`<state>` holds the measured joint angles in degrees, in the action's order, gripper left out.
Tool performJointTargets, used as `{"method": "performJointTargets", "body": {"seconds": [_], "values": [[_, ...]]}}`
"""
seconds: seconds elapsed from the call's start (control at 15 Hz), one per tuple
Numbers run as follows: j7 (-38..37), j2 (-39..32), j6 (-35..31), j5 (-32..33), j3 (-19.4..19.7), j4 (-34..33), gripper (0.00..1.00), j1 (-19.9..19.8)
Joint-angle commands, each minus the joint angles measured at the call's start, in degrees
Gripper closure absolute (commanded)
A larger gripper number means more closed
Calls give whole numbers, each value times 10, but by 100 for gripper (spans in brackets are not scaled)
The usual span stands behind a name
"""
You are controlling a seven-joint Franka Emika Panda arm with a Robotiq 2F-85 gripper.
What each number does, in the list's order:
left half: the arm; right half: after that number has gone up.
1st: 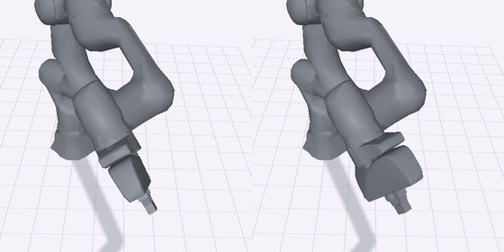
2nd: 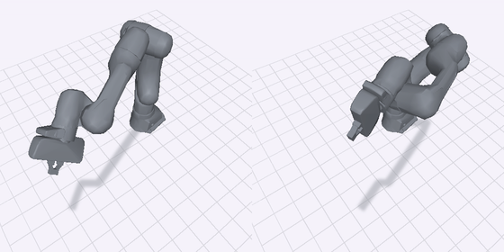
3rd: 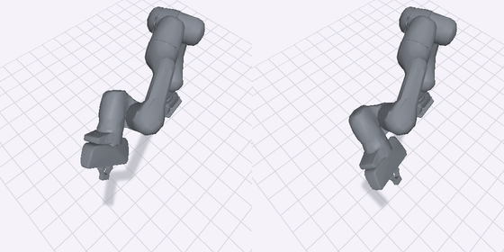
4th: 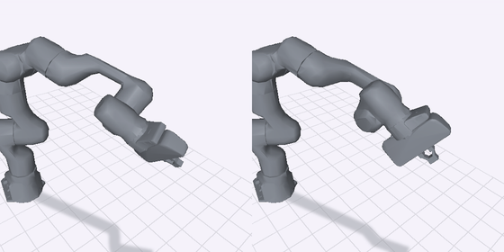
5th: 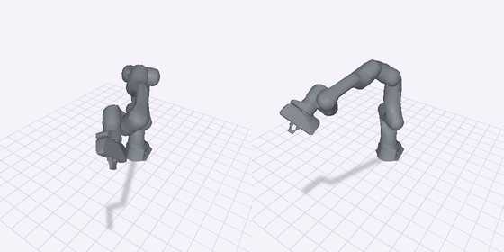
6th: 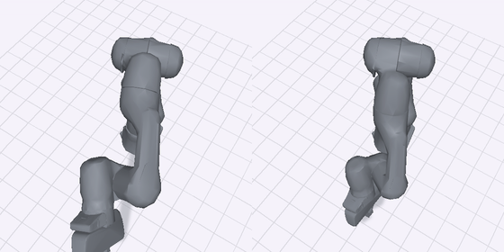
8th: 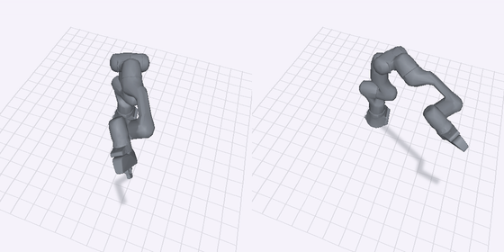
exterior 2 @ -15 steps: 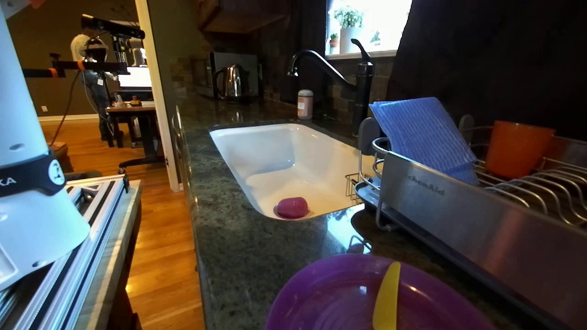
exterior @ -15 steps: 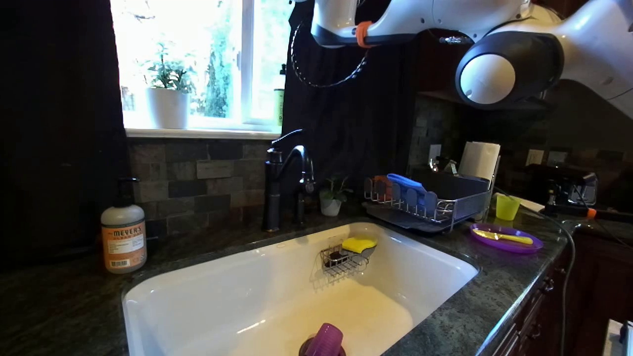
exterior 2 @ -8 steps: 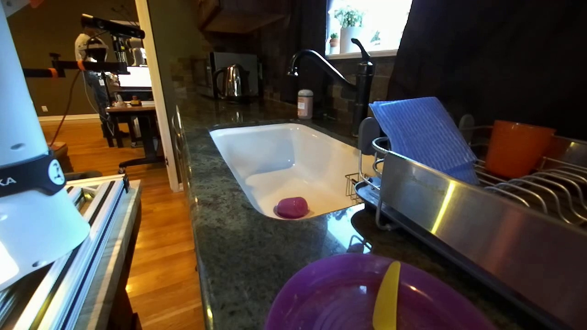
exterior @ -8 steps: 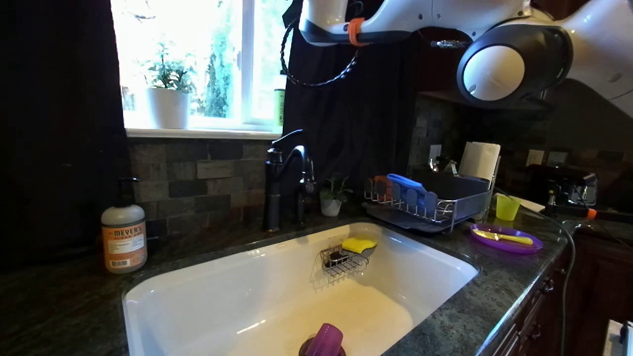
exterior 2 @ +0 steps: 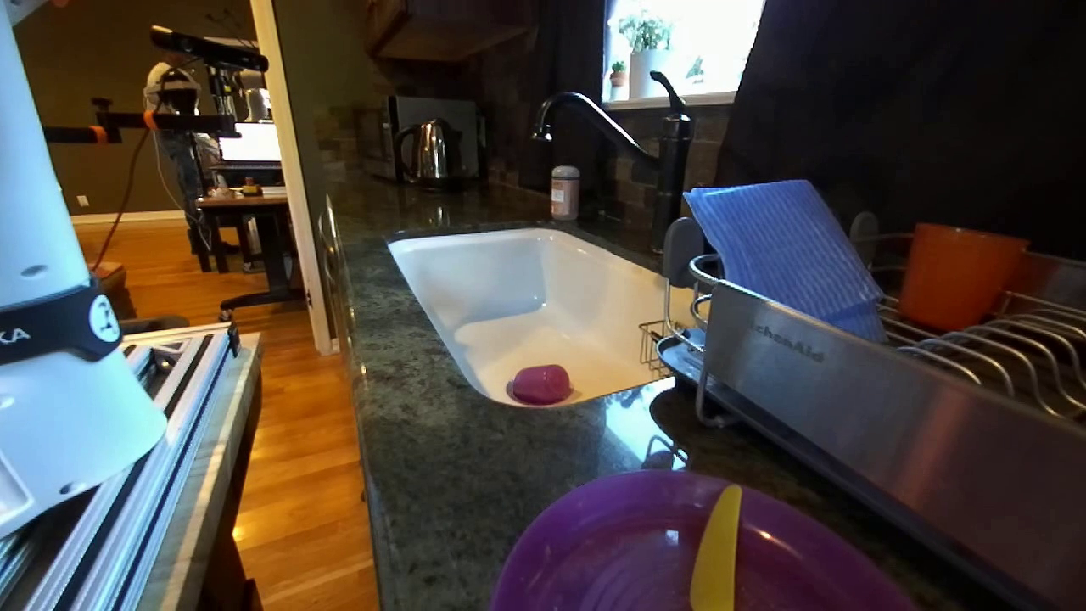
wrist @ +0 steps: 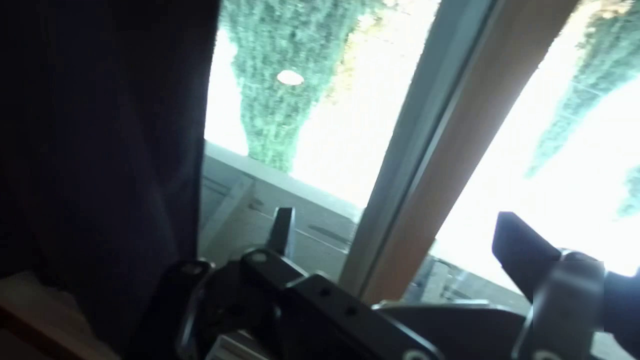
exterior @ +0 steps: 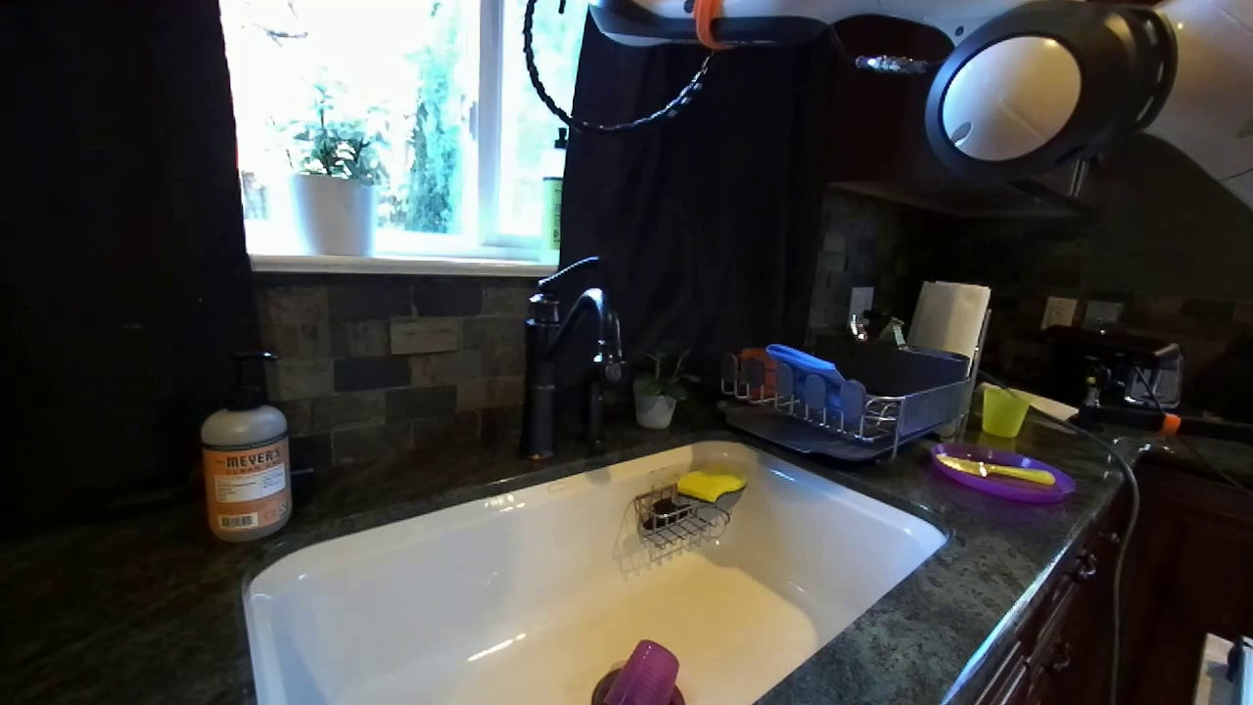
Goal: Move the curtain to the left
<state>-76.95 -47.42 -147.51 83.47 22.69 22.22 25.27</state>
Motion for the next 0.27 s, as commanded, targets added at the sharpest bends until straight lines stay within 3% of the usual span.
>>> {"method": "performJointTargets", "body": {"seconds": [0.0,0.07,0.2], "values": [[6,6,-114,23,-21,0,0,-11],[10,3,-66,11,-22,0,0,-6],[8,2,-96,3,-11,0,0,-5]]}}
